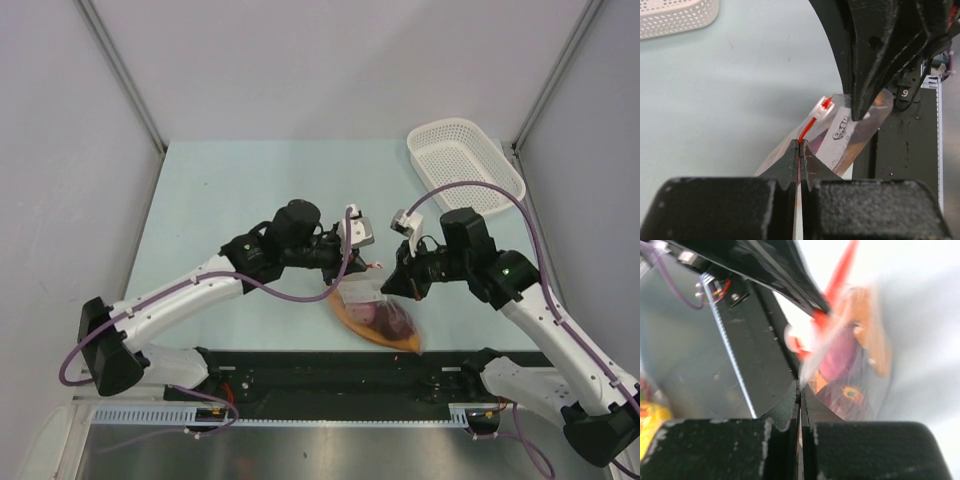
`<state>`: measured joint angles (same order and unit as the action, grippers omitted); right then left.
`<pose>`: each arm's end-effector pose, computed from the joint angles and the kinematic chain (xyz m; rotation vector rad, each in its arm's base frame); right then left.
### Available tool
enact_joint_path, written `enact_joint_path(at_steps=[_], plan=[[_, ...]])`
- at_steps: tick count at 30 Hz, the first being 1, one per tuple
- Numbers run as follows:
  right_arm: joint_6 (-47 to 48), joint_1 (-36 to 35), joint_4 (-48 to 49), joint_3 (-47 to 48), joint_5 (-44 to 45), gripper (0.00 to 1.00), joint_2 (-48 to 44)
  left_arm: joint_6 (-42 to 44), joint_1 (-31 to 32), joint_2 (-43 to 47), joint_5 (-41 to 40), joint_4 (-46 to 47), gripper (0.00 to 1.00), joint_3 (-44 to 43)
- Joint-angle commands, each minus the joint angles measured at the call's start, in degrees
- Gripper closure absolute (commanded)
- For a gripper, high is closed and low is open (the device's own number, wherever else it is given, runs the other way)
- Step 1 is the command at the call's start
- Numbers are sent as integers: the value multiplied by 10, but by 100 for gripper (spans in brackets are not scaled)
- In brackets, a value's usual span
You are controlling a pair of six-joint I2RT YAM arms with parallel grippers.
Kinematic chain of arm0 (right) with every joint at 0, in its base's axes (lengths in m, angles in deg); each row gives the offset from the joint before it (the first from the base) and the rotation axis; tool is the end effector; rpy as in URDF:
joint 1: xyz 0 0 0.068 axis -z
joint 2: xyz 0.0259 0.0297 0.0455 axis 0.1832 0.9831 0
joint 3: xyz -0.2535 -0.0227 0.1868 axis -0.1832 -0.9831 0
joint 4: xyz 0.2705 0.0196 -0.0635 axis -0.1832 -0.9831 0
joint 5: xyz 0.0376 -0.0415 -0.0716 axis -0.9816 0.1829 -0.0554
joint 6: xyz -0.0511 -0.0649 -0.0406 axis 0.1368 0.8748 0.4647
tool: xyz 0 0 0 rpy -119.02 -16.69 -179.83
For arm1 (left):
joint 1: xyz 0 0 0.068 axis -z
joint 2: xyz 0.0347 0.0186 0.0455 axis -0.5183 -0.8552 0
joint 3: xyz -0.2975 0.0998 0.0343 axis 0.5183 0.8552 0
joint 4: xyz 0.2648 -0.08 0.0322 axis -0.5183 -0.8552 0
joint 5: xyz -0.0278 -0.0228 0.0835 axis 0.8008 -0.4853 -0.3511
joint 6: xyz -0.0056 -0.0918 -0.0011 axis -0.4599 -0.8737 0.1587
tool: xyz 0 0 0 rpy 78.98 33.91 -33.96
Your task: Open the zip-top bag and remove the fake food
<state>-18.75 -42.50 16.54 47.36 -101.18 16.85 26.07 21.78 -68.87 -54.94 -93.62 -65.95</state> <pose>0.1457 0.1521 0.3533 -1.0444 2.0272 1.0276 0.1784 -0.2954 0.3623 1.3739 1.6050 -0.8839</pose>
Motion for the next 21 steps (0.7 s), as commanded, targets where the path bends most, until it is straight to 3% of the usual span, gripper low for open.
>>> enact_joint_path(at_steps=[1, 4, 5, 7, 14, 18, 21], plan=[[-35, 4, 18, 0, 60, 100, -35, -29, -7, 47, -45, -27, 100, -38], [-86, 5, 43, -15, 67, 91, -50, -47, -7, 55, -33, -35, 100, -41], [-98, 5, 61, -18, 65, 70, -53, -60, -7, 55, -31, -39, 100, -41], [-129, 5, 82, -34, 55, 60, -62, -69, -7, 51, -16, -58, 100, -51], [-191, -2, 225, -84, 53, 53, -84, -99, -7, 35, 32, -79, 100, -64], [-185, -9, 238, -81, 53, 55, -61, -109, -7, 34, 56, -79, 100, -62], [-172, -12, 248, -81, 46, 63, -54, -107, -8, 37, 61, -79, 100, -55]])
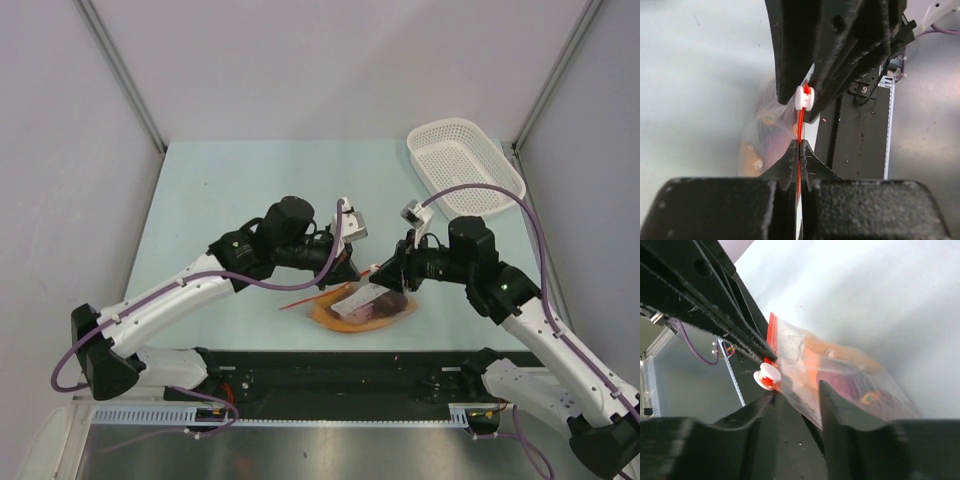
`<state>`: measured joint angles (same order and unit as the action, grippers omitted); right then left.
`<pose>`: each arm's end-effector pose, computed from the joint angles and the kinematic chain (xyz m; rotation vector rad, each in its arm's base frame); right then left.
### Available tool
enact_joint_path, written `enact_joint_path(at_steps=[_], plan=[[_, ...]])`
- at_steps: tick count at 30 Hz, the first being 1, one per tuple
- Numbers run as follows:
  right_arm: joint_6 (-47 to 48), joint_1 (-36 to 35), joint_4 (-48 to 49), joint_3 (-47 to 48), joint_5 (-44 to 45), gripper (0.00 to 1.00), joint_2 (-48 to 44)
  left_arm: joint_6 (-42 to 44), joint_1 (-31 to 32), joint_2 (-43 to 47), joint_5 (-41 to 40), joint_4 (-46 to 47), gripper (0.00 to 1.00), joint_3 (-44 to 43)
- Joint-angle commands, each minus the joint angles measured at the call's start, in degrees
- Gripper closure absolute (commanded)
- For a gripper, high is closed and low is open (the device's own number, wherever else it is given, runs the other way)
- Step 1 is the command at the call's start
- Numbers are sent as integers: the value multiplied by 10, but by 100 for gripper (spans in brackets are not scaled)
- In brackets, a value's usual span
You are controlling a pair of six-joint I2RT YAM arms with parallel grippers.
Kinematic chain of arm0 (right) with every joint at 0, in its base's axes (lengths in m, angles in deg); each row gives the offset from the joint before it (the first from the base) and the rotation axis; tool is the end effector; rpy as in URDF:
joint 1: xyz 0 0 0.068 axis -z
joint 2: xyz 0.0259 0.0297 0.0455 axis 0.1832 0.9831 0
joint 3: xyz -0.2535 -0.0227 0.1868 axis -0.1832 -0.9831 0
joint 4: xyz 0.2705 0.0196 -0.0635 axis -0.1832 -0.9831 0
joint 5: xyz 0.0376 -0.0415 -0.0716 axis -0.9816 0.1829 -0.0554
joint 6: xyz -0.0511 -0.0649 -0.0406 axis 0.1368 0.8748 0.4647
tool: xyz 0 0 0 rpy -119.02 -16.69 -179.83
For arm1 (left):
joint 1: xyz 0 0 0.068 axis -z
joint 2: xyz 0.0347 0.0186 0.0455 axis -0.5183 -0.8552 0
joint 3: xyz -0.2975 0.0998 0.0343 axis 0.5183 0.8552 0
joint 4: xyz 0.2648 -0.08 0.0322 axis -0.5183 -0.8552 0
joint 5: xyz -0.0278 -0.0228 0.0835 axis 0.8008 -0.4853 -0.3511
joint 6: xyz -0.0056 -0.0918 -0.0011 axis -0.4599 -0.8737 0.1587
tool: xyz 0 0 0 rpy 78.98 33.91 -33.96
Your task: Open the zip-top bag and remove the fake food
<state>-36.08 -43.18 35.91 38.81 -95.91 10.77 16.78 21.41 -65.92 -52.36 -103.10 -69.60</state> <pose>0.1497 0.1503 0.3546 -0.7359 1.9299 1.0902 0.1630 -0.2771 0.3829 1.2927 1.7742 -1.0147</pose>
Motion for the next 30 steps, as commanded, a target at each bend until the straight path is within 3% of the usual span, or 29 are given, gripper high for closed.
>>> enact_joint_path(at_steps=[1, 4, 5, 7, 10, 15, 21, 26, 30], plan=[[3, -4, 56, 6, -9, 79, 8, -13, -4, 9, 33, 15, 100, -19], [9, -4, 40, 15, -33, 97, 18, -20, -11, 10, 22, 9, 96, -28], [10, -4, 31, 17, -46, 99, 19, -21, -14, 11, 30, 11, 85, -31], [3, -3, 27, 20, -56, 100, 20, -28, -14, 14, 43, 33, 51, -31], [-8, 2, 19, 32, -82, 100, 31, -49, -14, 13, 54, 68, 37, -26], [-21, 12, 8, 46, -108, 100, 45, -41, -14, 2, 72, 90, 41, -27], [-25, 19, 12, 49, -115, 100, 46, -34, -14, -13, 79, 90, 58, -36], [-29, 19, 13, 49, -120, 100, 46, -34, -13, -22, 82, 100, 58, -37], [-30, 19, 11, 51, -124, 100, 46, -33, -14, -27, 73, 103, 75, -37]])
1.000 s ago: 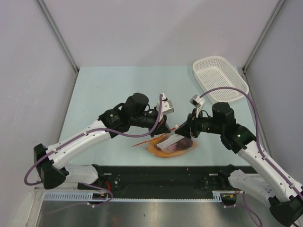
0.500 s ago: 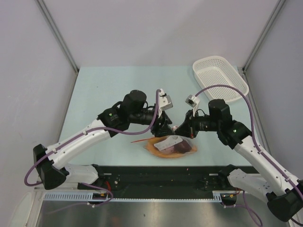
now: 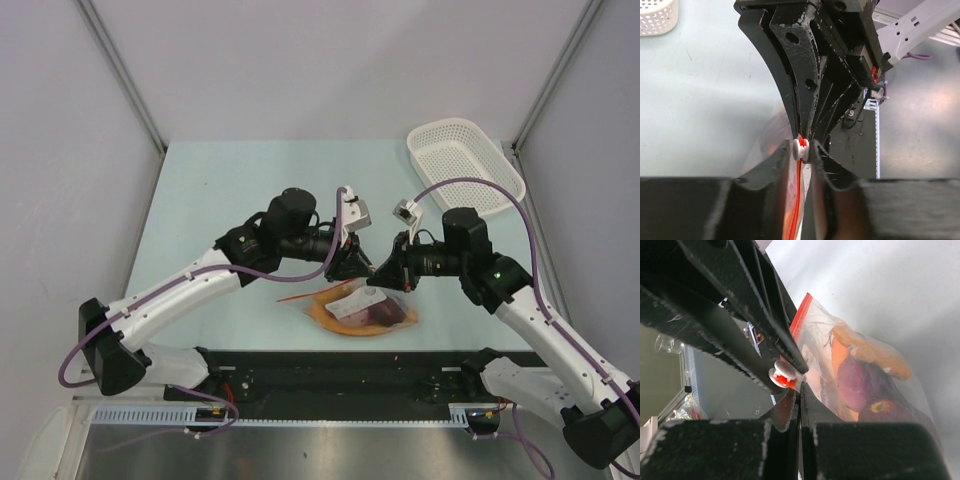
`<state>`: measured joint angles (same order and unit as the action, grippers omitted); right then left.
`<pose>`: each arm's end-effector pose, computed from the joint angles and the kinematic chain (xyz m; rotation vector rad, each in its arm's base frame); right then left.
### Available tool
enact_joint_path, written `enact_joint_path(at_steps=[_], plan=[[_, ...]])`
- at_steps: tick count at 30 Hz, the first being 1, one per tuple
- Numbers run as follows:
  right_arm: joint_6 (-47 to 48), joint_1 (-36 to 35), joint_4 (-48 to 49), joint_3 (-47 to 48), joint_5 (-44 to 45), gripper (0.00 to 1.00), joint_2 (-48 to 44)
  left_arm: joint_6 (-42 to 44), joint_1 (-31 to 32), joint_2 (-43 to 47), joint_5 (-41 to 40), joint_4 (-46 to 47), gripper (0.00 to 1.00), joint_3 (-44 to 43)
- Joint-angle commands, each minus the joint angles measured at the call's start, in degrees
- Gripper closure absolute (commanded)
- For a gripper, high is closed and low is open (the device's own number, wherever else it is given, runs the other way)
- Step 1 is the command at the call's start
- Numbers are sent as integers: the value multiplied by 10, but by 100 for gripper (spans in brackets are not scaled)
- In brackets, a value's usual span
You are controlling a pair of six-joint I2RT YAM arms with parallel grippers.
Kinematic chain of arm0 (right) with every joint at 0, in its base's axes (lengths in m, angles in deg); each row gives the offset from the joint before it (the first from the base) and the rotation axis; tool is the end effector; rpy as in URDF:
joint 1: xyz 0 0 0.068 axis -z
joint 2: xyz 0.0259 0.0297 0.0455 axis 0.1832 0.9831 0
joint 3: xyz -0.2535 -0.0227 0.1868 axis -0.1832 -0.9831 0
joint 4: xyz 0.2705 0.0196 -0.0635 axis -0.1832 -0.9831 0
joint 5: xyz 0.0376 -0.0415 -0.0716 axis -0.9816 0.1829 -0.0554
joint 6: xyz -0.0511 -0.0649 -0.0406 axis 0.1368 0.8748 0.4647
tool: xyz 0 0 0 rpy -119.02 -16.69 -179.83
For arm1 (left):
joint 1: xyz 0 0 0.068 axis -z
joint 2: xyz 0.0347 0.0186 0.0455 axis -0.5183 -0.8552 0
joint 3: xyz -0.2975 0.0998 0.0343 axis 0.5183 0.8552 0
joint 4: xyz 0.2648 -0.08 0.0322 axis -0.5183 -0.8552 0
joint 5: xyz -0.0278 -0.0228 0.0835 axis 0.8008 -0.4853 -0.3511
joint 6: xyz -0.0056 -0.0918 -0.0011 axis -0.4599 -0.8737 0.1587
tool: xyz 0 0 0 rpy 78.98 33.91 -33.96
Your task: Open the zip-top bag and remove the fake food
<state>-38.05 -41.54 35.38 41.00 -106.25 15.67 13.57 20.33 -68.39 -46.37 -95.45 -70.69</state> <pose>0.1579 0.1618 0.3556 -0.7919 1.9742 1.2732 0.1730 -0.2919 0.3964 1.2646 1.6769 -1.1498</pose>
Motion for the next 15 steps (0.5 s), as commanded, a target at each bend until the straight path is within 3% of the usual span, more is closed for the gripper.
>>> enact_joint_path(at_steps=[1, 4, 5, 9, 15], plan=[[-10, 2, 17, 27, -22, 100, -3, -2, -3, 0, 12, 32, 78, -24], [-13, 2, 21, 25, -21, 100, -5, -1, -3, 0, 15, 40, 98, -20], [-15, 3, 21, 24, -17, 100, -6, 12, -3, -2, 12, 33, 100, -21], [-49, 17, 64, 8, 54, 100, -32, 32, -8, 5, -21, 0, 100, -10], [-166, 85, 193, -62, 71, 100, -97, 30, -35, 49, -35, -28, 100, 52]])
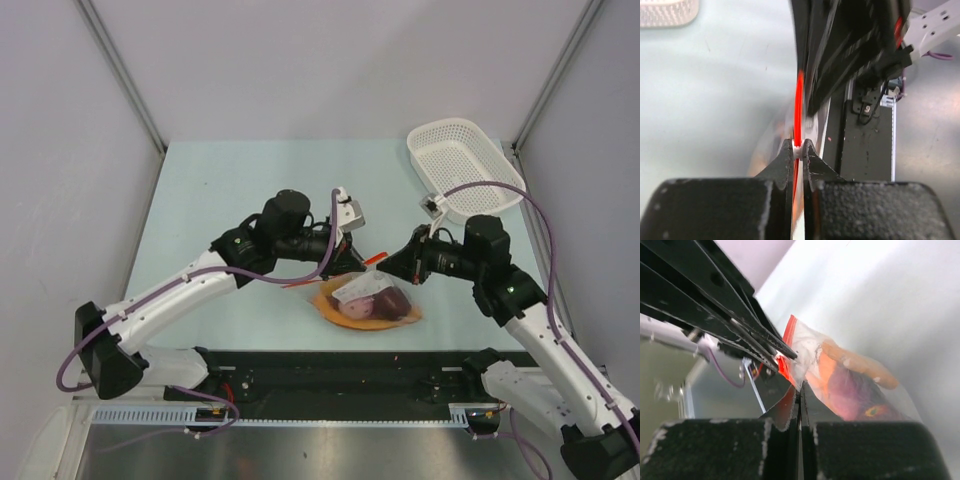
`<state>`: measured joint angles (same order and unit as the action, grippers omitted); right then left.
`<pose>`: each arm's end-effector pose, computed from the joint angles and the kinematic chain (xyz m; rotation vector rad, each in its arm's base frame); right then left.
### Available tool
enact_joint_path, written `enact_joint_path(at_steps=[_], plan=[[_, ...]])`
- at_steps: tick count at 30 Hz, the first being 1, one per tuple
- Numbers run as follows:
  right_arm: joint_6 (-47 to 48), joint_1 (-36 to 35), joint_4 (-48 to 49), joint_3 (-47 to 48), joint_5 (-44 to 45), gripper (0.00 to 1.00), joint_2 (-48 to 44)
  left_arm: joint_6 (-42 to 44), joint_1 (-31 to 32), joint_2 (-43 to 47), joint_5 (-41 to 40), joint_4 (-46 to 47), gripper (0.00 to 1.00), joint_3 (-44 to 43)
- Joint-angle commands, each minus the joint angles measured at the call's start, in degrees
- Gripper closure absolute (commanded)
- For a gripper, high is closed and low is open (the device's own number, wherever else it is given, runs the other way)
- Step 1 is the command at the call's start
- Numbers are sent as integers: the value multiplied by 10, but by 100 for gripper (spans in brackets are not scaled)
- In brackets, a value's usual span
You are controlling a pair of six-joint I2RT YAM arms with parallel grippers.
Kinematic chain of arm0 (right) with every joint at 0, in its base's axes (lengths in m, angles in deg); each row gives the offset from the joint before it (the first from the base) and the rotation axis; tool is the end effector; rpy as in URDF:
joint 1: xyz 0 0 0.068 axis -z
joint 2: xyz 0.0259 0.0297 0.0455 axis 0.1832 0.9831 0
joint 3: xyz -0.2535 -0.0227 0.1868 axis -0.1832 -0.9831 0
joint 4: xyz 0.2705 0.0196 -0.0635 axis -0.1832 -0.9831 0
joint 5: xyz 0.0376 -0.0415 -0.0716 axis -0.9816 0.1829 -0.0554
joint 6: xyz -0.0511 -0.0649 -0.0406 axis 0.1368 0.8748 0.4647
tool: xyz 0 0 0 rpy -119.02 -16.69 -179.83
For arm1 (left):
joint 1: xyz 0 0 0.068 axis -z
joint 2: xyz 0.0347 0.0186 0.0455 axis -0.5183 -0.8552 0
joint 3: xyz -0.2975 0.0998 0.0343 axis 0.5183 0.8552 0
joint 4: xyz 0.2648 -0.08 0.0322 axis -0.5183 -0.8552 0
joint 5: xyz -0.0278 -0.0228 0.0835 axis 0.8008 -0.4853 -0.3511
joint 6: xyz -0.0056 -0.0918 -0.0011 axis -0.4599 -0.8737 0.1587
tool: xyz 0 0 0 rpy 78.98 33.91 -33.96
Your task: Open the zip-top bag and remove the fake food
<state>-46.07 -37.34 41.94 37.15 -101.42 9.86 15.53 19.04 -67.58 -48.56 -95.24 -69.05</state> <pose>0.1590 0.1388 0.3616 -0.5576 1.9186 1.2242 0.1798 -0.2842 0.3893 1.2465 1.6854 -1.0783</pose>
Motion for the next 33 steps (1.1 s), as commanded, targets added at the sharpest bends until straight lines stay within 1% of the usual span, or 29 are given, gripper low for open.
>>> enact_joint_path(at_steps=[1, 4, 7, 10, 12, 15, 19, 20, 21, 24, 26, 27, 28, 29, 30, 31, 32, 33], plan=[[-95, 51, 133, -27, 24, 100, -47, 7, -26, 48, -14, -32, 100, 43], [-101, 97, 109, -24, 42, 100, -44, -16, -40, 74, -26, -58, 100, 69], [-100, 137, 80, -12, 47, 100, -14, -44, -46, 114, -56, -92, 100, 96], [-99, 142, 68, 9, 59, 100, 42, -64, -50, 160, -81, -128, 100, 121], [-97, 142, 52, 39, 73, 100, 90, -74, -52, 182, -82, -143, 100, 132], [-94, 139, 54, 70, 76, 100, 138, -90, -52, 218, -90, -160, 100, 140], [-109, 124, 105, 88, 76, 100, 186, -110, -52, 249, -94, -172, 100, 141], [-113, 108, 128, 94, 72, 100, 199, -113, -52, 261, -82, -171, 100, 144], [-119, 99, 134, 112, 73, 100, 229, -116, -51, 268, -78, -167, 100, 147], [-129, 59, 152, 145, 83, 100, 272, -134, -52, 283, -63, -155, 100, 157], [-138, 36, 144, 164, 101, 100, 309, -132, -52, 284, -54, -162, 100, 151], [-138, 31, 132, 190, 108, 100, 331, -127, -52, 284, -54, -164, 100, 147], [-139, 26, 81, 209, 126, 99, 345, -123, -52, 281, -51, -160, 100, 146], [-135, 22, 44, 229, 130, 97, 360, -120, -52, 273, -40, -156, 100, 144], [-128, 19, -31, 274, 134, 94, 382, -118, -52, 264, -37, -150, 100, 140], [-119, 17, -72, 294, 152, 77, 392, -120, -51, 259, -30, -132, 100, 139], [-119, 15, -113, 317, 160, 66, 399, -123, -52, 242, -19, -119, 100, 139], [-118, 16, -181, 342, 166, 54, 406, -132, -52, 235, -14, -106, 100, 138]])
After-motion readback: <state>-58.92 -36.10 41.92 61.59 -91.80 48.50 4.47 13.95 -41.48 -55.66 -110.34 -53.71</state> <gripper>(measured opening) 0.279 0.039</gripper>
